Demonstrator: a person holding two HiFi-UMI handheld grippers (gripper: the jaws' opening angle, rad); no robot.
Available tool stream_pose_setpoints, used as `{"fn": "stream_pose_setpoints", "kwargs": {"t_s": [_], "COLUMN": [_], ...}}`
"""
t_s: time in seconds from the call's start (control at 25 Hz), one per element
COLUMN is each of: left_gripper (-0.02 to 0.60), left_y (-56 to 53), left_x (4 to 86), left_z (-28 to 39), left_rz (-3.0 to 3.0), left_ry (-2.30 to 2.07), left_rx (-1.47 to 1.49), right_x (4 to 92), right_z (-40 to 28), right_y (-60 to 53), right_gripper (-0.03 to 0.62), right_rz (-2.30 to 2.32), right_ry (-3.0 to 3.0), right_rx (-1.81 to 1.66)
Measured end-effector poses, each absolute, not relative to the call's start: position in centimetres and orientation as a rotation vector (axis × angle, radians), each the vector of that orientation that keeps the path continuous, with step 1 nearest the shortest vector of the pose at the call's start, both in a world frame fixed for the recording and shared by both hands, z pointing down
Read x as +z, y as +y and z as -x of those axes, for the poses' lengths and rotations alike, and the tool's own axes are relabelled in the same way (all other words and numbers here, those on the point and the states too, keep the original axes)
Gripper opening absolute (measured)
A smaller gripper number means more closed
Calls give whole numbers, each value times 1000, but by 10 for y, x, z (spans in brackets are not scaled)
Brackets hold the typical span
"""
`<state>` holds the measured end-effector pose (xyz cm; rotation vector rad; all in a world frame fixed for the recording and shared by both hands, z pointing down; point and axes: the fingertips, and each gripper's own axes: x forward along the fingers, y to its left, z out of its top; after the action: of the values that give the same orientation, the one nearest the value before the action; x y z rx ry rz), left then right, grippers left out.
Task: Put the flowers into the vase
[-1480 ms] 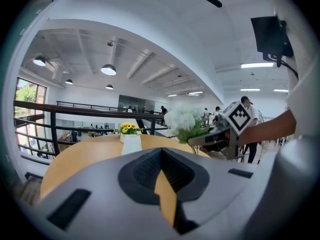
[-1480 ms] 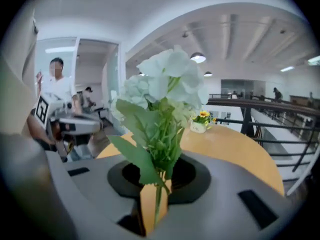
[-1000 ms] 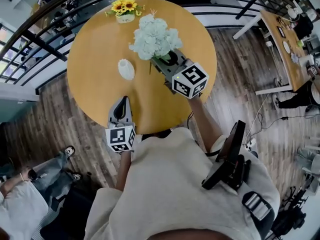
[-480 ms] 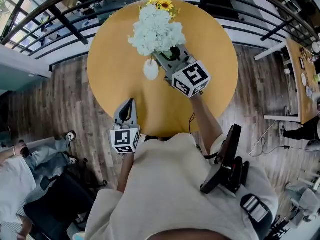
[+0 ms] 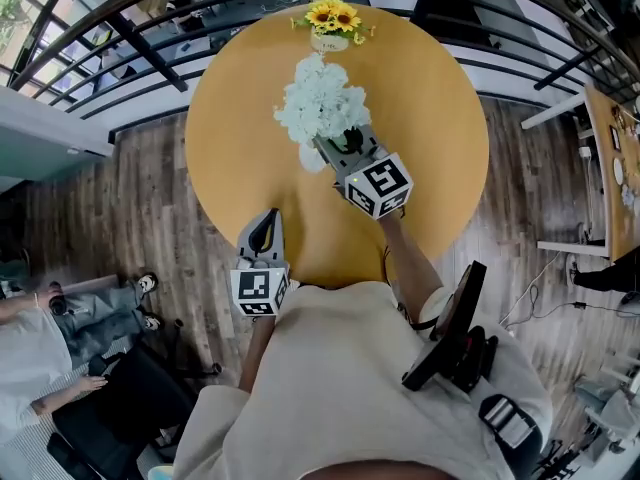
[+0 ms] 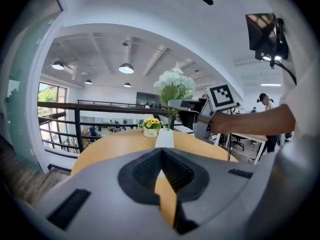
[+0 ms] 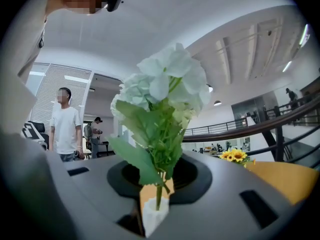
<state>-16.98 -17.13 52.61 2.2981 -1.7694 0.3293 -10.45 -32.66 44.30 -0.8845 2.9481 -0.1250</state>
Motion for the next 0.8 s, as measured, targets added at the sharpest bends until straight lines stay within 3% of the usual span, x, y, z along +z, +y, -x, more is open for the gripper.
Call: {"fn": "stream_pose_setpoints", "kwargs": {"t_s": [0.32,0.44,0.56,0.8], "left_gripper": [8,8,8,8], "left_y": [-175,-176,-176,-178], "left_x": [528,528,528,527], "left_z": [168,163,159,154], "left_rz": [-2309,-2326,-2333,-2335], "left_ry": [-1742,-1728,-1719,-1724], "left_rx": [352,353,350,341], "right_x": [490,502,514,535], "right_z": [108,108,106,104], "right_y": [-314,-310,-310,-312], "right_gripper": [95,139,266,311], "right_rz": [958,978,1020,1026], "right_ry": [3021,3051,3096,3180], "right_rx": [-146,-145,-150,-163]}}
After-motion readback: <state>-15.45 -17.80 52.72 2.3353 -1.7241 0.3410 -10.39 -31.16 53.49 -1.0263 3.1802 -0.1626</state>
